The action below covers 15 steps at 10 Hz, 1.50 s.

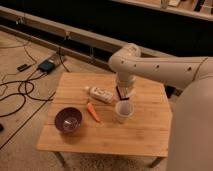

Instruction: Place the white sponge in the ceramic bowl

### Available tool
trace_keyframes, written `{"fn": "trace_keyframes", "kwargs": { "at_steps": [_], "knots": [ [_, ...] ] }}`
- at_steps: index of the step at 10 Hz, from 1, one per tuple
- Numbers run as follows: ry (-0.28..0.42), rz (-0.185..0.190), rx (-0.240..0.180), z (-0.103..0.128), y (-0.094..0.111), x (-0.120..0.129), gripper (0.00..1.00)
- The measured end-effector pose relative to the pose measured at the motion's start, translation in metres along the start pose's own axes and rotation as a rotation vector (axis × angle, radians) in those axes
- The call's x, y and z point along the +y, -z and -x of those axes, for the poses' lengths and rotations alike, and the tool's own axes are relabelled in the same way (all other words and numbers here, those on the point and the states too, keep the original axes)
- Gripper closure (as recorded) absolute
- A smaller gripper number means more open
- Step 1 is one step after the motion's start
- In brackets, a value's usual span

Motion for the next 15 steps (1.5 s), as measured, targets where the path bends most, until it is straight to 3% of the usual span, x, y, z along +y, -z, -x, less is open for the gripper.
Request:
{"fn": "trace_keyframes", "kwargs": {
  "at_steps": [8,15],
  "knots": [
    [0.244,0.144,0.041,-0.018,-0.016,0.131,1.0],
    [0.488,0.188,0.054,-0.018,-0.017,0.217,1.0]
  ]
}}
